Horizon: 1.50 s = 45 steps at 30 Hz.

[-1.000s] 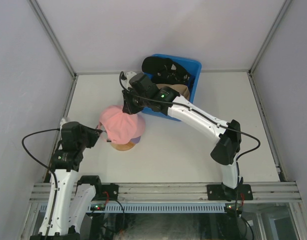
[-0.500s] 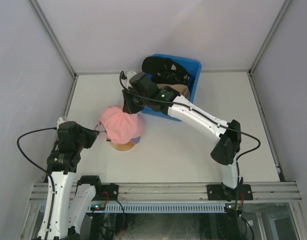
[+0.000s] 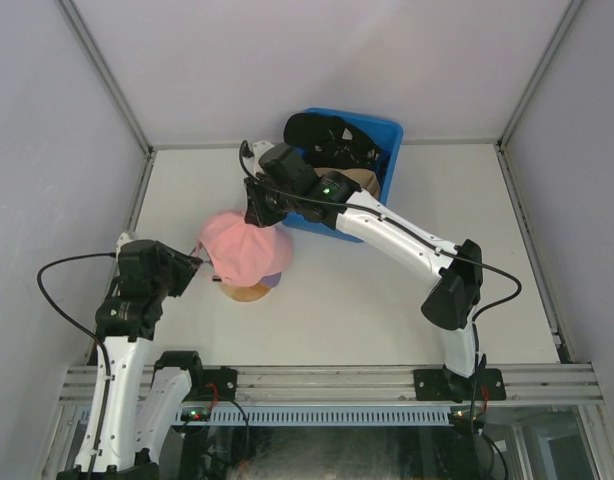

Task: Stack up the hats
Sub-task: Stack the hat on the hat.

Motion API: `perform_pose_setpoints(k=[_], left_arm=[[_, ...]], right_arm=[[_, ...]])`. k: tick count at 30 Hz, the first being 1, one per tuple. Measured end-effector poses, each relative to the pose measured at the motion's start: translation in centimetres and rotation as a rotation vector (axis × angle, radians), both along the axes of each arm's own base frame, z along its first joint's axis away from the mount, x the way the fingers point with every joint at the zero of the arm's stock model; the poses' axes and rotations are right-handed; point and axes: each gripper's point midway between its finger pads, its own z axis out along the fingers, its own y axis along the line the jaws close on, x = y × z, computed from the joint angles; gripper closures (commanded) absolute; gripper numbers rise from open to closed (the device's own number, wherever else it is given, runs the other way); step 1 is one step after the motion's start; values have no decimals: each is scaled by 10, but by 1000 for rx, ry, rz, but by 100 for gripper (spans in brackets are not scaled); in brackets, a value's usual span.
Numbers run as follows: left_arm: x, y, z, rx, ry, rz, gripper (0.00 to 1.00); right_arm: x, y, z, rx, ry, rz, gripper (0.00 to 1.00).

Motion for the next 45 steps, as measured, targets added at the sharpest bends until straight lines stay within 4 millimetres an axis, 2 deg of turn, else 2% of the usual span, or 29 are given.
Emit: perform_pose_setpoints(k=[2, 12, 19, 29, 37, 45], left_arm=[[1, 0, -1, 0, 7, 0, 61], [6, -1, -3, 0, 13, -6, 99], [5, 0, 2, 9, 0, -12, 100], [2, 1, 37, 21, -79, -12, 100], [-1, 2, 42, 28, -80, -9, 100], [0, 2, 55, 28, -109, -8, 100]], right_arm=[[1, 0, 0, 0, 0, -1, 100], [2, -1, 0, 0, 0, -5, 100], [3, -2, 0, 0, 0, -6, 100], [3, -2, 1, 1, -1, -7, 100], [4, -5, 5, 7, -7, -13, 100], [6, -10, 13, 18, -14, -21, 100]])
